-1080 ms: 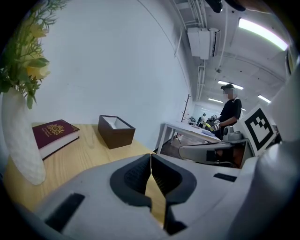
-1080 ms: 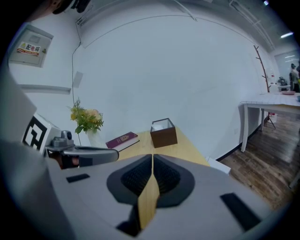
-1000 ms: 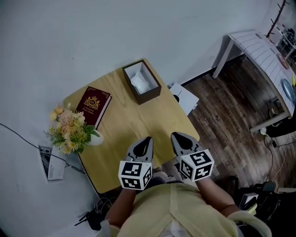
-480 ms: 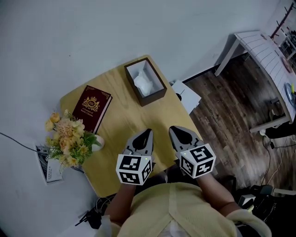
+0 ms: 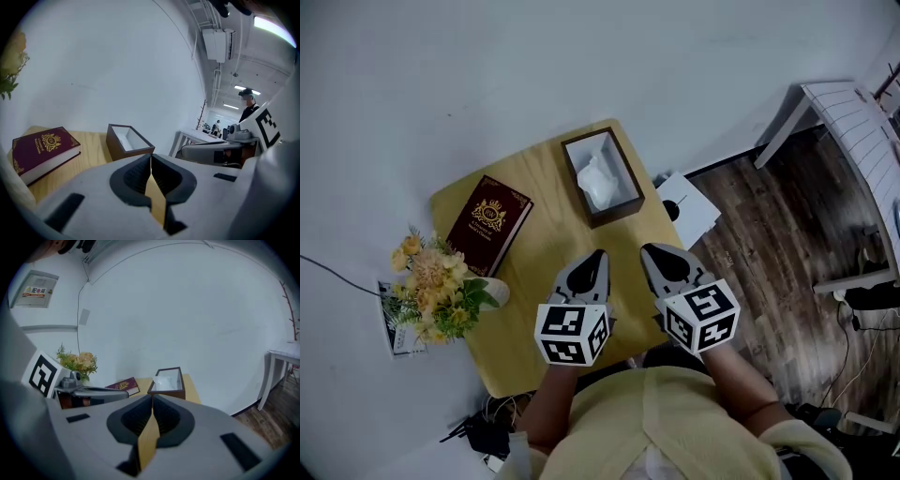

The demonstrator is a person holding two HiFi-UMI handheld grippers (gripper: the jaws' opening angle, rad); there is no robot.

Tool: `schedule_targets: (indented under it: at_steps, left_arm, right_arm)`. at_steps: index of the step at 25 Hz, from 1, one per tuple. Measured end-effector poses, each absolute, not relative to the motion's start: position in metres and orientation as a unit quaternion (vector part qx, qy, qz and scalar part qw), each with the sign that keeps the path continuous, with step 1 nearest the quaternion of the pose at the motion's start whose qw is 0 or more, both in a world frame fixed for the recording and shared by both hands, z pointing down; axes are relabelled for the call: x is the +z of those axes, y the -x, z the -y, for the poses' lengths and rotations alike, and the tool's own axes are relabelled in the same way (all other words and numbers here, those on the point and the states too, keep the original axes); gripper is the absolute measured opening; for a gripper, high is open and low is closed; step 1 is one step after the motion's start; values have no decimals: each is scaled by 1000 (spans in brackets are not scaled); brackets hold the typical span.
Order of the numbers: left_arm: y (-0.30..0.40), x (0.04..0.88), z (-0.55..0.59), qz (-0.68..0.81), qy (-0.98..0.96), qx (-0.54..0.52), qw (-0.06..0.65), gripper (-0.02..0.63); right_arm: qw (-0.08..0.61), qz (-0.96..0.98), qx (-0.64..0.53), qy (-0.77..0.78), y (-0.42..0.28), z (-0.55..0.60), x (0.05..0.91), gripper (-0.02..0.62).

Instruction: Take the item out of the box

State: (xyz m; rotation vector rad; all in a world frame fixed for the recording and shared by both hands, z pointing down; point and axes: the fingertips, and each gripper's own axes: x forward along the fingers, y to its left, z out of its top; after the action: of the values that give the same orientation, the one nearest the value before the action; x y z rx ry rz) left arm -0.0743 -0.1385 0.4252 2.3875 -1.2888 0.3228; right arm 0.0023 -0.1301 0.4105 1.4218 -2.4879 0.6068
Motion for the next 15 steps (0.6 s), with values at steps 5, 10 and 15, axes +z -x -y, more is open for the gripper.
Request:
schedule_targets:
  at_steps: [5, 10, 15]
  left_arm:
    - [72, 421, 163, 486, -845, 126, 187, 21]
    - [76, 421, 186, 513, -829, 136, 177, 21]
    - [85, 416, 213, 539, -815, 133, 163, 21]
  right_arm:
    - [114, 862, 194, -455, -6, 155, 404, 31]
    - [122, 875, 187, -429, -6, 175, 402, 32]
    - [121, 891, 180, -399, 0, 193, 400, 34]
